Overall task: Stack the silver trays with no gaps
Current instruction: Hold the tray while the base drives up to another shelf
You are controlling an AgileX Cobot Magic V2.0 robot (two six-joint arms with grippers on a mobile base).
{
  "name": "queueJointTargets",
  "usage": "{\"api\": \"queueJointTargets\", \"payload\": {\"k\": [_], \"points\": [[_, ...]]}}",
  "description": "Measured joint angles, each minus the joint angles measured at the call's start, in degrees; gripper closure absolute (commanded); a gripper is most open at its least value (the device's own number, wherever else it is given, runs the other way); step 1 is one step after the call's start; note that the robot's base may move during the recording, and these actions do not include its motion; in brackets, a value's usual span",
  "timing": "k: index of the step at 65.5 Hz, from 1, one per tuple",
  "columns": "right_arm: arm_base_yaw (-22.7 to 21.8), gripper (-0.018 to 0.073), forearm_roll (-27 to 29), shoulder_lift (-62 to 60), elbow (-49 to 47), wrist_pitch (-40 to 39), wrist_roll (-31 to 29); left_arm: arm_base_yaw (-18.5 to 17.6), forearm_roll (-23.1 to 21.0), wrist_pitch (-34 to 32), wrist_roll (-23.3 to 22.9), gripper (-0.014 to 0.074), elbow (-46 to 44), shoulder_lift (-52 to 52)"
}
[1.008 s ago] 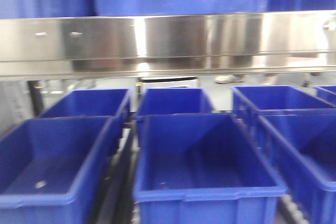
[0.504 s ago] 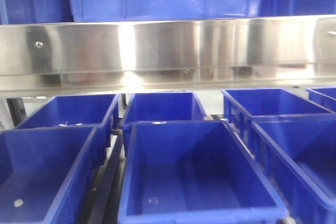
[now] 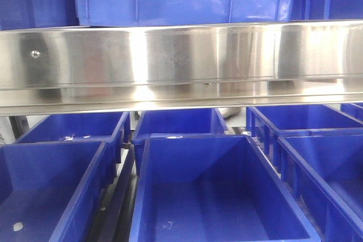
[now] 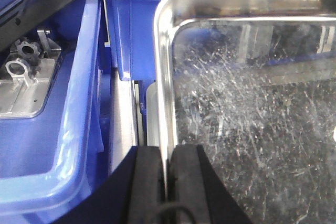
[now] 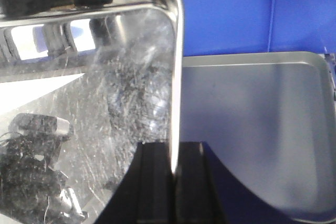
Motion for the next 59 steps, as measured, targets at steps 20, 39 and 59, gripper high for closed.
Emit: {"api": "queueJointTargets", "payload": {"k": [20,39,59], "points": [[0.00,0.0637,0.00,0.00,0.00,0.00,0.00,0.00,0.00,0.00,0.00,0.0613,0.00,0.00],[0.00,0.0637,0.00,0.00,0.00,-0.20,0.00,0.00,0.00,0.00,0.00,0.0613,0.00,0.00],[-6.79,0.0637,0.28,5.23,-2.07,2.95,-2.84,0.11,-1.80,-4.56,0.82,0.0613,-1.88,8.40]]}}
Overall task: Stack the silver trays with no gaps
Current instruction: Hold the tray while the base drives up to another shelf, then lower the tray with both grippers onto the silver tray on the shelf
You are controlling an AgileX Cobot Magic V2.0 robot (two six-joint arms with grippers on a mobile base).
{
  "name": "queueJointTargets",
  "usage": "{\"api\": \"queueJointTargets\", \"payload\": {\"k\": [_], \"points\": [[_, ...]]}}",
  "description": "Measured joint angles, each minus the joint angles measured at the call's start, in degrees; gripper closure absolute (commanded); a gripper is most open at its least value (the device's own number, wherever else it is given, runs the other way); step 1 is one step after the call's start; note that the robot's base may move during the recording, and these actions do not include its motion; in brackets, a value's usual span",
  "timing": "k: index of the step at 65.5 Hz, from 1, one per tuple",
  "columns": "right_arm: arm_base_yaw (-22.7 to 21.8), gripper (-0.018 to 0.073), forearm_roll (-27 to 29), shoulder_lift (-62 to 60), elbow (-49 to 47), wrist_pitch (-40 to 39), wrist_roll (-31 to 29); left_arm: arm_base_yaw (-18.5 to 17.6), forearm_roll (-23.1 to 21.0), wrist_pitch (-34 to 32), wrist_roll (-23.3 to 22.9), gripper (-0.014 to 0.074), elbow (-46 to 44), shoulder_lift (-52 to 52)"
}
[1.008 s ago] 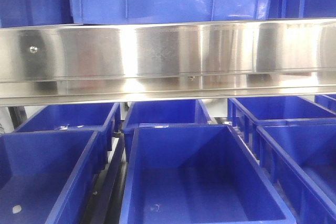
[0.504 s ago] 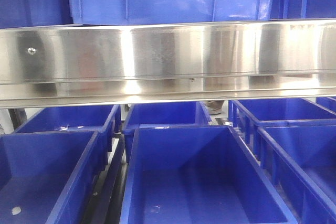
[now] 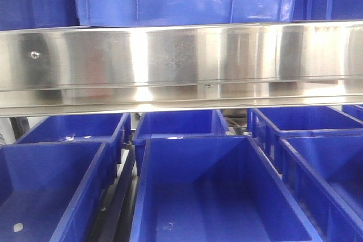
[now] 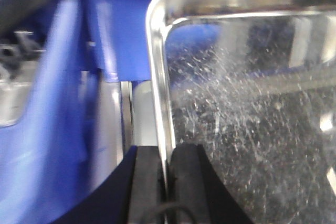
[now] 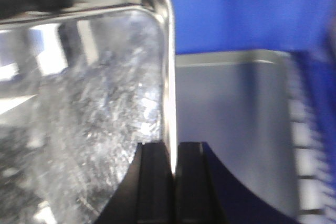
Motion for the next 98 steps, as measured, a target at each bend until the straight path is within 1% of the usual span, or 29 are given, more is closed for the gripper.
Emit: {"api": "queueJointTargets", "payload": {"k": [6,12,17,24,27,31,38,51,55,60,62,64,68,69,71,74,75,78,84,86,92,93,97,98], "points": [[-3.43,0.0637,2.63,2.58,-0.73,0.53,-3.22,1.64,-3.71,-1.02,0.69,0.0613,-2.44,4.54],[-6.40,0.0637,5.59,5.38,-1.07,0.53,-6.15,4.23,-8.75,-2.23,2.69,0.0613,-5.01,9.53],[-7.99,0.0637,6.69,8.05,-1.18,-0.21,-7.34,6.69,-13.16,-3.65,4.89,0.0613,-6.44,13.72],[-9.18,0.0637,7.11,11.66,-1.18,-1.46,-7.85,9.23,-18.17,-4.90,7.61,0.0613,-7.32,18.01],[-9.49,0.0637,7.23,13.01,-1.18,-1.98,-7.96,9.98,-19.54,-5.16,8.23,0.0613,-7.32,19.43],[-9.72,0.0637,7.36,14.89,-1.18,-2.88,-8.08,10.83,-20.63,-5.39,8.53,0.0613,-7.32,21.30],[-9.71,0.0637,7.36,17.60,-1.18,-4.07,-8.18,11.54,-20.96,-5.50,8.79,0.0613,-7.32,23.24],[-9.83,0.0637,7.46,20.00,-1.18,-4.21,-8.18,11.53,-20.96,-5.50,9.00,0.0610,-7.32,25.00],[-9.92,0.0636,7.46,20.22,-1.18,-4.21,-8.18,11.53,-20.96,-5.50,9.00,0.0578,-7.32,25.25],[-9.92,0.0628,7.46,20.22,-1.18,-4.21,-8.18,11.53,-20.84,-5.50,9.11,0.0486,-7.32,25.25],[-9.92,0.0604,7.57,20.22,-1.18,-4.21,-8.18,11.53,-20.71,-5.50,9.11,0.0427,-7.32,25.37],[-9.92,0.0566,7.66,20.22,-1.18,-4.21,-8.18,11.53,-20.43,-5.50,9.11,0.0392,-7.32,25.37],[-9.92,0.0459,7.90,20.22,-1.28,-4.21,-8.18,11.53,-20.15,-5.61,9.11,0.0298,-7.49,25.37],[-9.92,0.0413,7.90,20.32,-1.28,-4.21,-8.20,11.53,-19.99,-5.59,9.11,0.0281,-7.48,25.37],[-10.07,0.0356,7.90,20.35,-1.28,-4.21,-8.30,11.53,-19.74,-5.59,9.11,0.0252,-7.74,25.37],[-10.37,0.0267,8.02,20.35,-1.28,-4.10,-8.41,11.53,-19.15,-5.72,9.11,0.0239,-7.87,25.37],[-10.64,0.0246,8.02,20.35,-1.28,-4.00,-8.41,11.53,-18.91,-5.72,9.11,0.0240,-7.87,25.27],[-11.20,0.0231,8.02,20.35,-1.28,-3.46,-8.41,11.53,-18.19,-5.72,8.82,0.0249,-7.96,25.27],[-12.05,0.0239,8.02,20.35,-1.28,-2.51,-8.41,11.53,-17.57,-5.72,8.21,0.0285,-8.49,25.27],[-12.33,0.0250,8.02,20.35,-1.40,-1.87,-8.41,11.53,-17.44,-5.56,8.09,0.0311,-8.90,25.27],[-12.47,0.0314,8.02,20.35,-2.63,0.25,-8.41,11.53,-17.14,-4.65,7.96,0.0412,-11.11,25.03],[-12.47,0.0338,8.02,20.35,-2.94,0.90,-8.41,11.53,-17.14,-4.36,7.96,0.0443,-11.52,24.98],[-12.47,0.0412,8.02,20.35,-4.59,2.34,-9.12,11.28,-17.14,-3.23,7.85,0.0522,-13.39,24.47],[-12.47,0.0433,8.02,20.35,-5.02,2.85,-9.24,11.30,-17.14,-2.96,7.85,0.0558,-13.88,24.30]]}}
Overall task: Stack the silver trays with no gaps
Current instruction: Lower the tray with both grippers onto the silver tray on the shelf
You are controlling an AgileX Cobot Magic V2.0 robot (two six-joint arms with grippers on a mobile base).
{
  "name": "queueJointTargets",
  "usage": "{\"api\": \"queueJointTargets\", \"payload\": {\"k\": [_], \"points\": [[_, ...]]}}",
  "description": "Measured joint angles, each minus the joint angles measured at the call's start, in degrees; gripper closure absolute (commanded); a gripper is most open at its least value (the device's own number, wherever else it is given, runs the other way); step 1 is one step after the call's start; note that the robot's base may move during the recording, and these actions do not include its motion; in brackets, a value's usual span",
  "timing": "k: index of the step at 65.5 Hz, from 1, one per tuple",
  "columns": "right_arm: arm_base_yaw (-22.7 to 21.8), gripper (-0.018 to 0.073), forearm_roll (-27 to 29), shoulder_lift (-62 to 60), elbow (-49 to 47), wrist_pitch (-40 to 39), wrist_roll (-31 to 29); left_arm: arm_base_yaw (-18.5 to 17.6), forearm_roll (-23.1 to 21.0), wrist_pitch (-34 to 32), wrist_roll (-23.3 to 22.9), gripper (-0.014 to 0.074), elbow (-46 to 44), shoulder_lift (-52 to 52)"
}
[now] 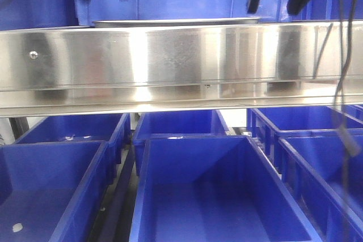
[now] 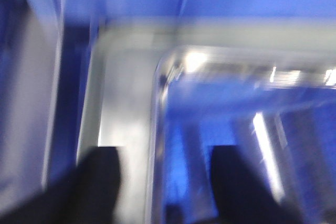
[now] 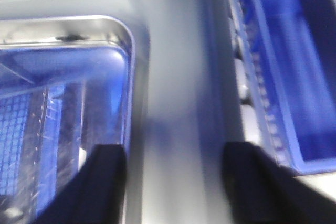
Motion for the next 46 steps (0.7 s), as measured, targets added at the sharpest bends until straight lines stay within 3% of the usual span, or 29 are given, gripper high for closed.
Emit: {"api": "queueJointTargets", "payload": {"k": [4,10,30,46], "points": [[0.25,0.0517,0.00,-0.37,-2.04,1.34,-1.13,-0.42,0.00,1.09,0.00,0.0633,-1.90,-1.03],[0.63,0.0647,0.00,-1.60,-4.49,2.63,-2.56,-0.93,0.14,2.59,0.00,0.0598,-4.56,-2.65],[1.71,0.0638,0.00,-11.41,-5.75,1.37,-6.70,-3.17,0.06,6.16,0.46,0.0604,-4.00,-10.19],[1.71,0.0638,0.00,-23.09,9.75,-13.43,-8.95,-5.35,-1.67,-9.04,0.58,0.0604,11.43,-18.94]]}}
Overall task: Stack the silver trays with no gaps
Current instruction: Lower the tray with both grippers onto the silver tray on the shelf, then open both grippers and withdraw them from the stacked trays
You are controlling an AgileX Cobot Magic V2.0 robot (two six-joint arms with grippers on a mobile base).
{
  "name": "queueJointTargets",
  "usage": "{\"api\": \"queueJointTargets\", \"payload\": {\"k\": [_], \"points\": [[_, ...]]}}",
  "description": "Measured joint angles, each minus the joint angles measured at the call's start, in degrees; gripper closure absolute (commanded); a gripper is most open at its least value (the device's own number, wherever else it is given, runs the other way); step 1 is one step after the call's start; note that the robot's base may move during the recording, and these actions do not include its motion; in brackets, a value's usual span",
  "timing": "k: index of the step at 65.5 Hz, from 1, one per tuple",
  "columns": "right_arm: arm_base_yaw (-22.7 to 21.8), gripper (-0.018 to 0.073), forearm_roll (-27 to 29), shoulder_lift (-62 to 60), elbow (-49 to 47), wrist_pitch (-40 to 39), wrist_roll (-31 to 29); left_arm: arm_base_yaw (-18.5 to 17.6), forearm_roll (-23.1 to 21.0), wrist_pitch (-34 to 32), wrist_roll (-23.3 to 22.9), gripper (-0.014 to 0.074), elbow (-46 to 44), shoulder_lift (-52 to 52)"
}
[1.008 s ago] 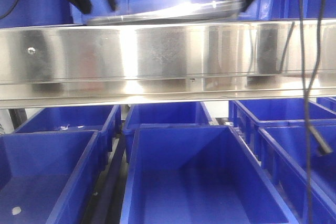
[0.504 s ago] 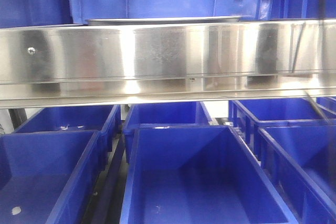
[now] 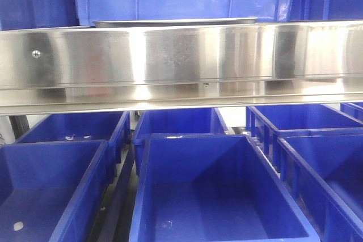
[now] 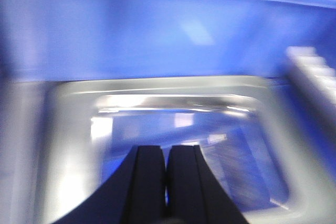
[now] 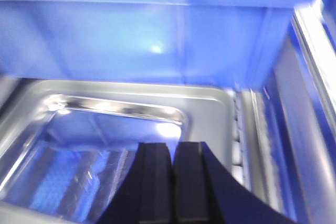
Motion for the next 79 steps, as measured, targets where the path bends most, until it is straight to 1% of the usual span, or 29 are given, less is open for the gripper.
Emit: {"api": "queueJointTargets", "payload": {"k": [6,10,20,30,35,46,53,65,79], "points": [[0.09,0.0638,0.00,-5.19,8.85,-8.27,-0.11,-0.23,-0.83,-7.78,0.00,0.0604,7.64,-3.43],[0.09,0.0638,0.00,-9.25,14.76,-13.17,-0.11,-0.23,-0.91,-11.64,0.00,0.0604,11.55,-5.44],[0.09,0.0638,0.00,-17.95,27.77,-23.26,-0.21,-0.23,-0.91,-23.42,0.20,0.0604,22.14,-11.89],[0.09,0.0638,-0.21,-25.87,37.80,-29.21,-0.44,-0.23,0.76,-35.94,0.33,0.0604,34.00,-18.68],[0.09,0.0638,-0.67,-29.67,41.95,-30.79,-0.63,-0.23,2.64,-39.12,0.33,0.0604,39.49,-22.30],[0.09,0.0638,-1.05,-39.31,49.74,-31.36,-0.63,-0.23,6.47,-40.07,0.45,0.0604,48.60,-31.13],[0.09,0.0638,-1.05,-45.17,51.41,-29.78,-0.63,-0.23,7.50,-39.51,0.60,0.0604,52.14,-37.38],[0.09,0.0638,-1.05,-52.90,51.51,-25.87,-0.63,-0.23,7.72,-36.25,0.60,0.0604,53.22,-47.21],[0.09,0.0638,-1.05,-56.59,51.51,-25.33,-0.63,-0.23,7.72,-36.03,0.60,0.0604,53.26,-54.65]]}}
